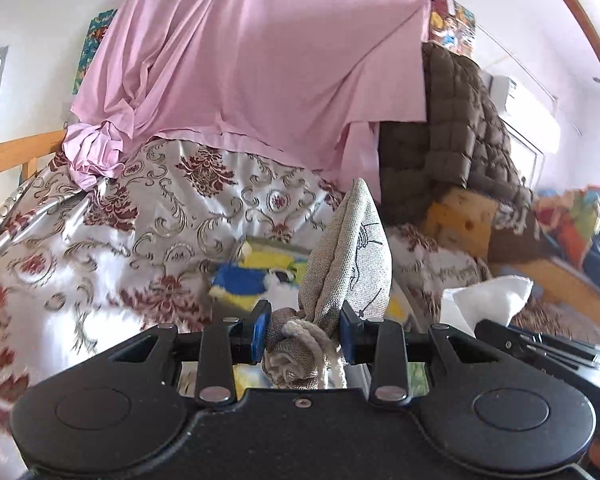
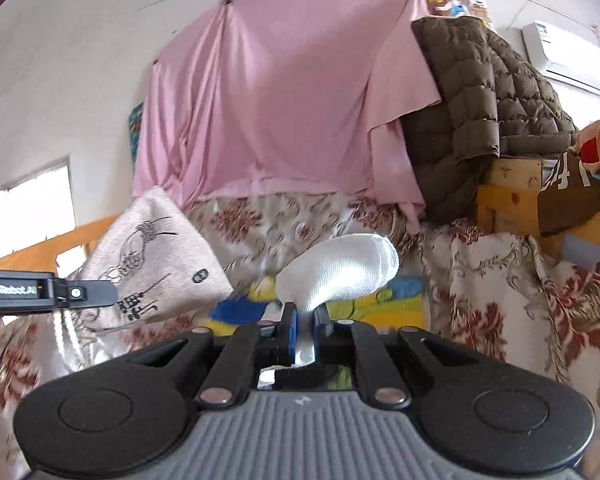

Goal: Organize soft objects
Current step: 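Carry the pouch with the left gripper while the right gripper carries the sock toward the picture, then open the left gripper to drop the pouch on the picture while the right gripper releases the sock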

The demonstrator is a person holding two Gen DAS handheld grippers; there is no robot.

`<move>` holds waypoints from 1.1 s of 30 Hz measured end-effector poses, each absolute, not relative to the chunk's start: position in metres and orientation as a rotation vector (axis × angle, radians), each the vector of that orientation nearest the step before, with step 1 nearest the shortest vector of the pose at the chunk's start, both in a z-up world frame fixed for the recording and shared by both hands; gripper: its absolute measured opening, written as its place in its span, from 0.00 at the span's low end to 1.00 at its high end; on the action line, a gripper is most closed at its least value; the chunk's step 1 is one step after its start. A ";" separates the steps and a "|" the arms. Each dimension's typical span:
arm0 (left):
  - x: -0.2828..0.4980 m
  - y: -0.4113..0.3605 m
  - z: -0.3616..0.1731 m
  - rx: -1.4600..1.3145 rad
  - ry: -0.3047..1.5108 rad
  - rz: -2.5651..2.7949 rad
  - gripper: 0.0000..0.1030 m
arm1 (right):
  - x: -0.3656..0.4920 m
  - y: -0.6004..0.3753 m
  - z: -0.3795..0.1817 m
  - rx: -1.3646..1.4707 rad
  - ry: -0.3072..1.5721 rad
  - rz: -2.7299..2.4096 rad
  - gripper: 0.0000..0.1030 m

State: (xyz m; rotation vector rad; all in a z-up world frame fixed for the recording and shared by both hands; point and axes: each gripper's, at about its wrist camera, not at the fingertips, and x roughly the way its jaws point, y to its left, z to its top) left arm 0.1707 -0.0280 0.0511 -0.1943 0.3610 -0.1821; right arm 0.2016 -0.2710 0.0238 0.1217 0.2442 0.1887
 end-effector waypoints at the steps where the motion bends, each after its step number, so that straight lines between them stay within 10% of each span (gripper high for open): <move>1: 0.182 -0.029 0.055 -0.204 0.359 -0.183 0.36 | 0.213 -0.275 0.022 0.129 0.241 0.185 0.08; 24: 0.437 -0.117 0.006 -0.257 0.506 -0.188 0.36 | 0.387 -0.341 -0.053 0.426 0.486 0.167 0.09; 33: 0.461 -0.142 -0.030 -0.128 0.722 -0.141 0.38 | 0.395 -0.342 -0.063 0.427 0.588 0.131 0.37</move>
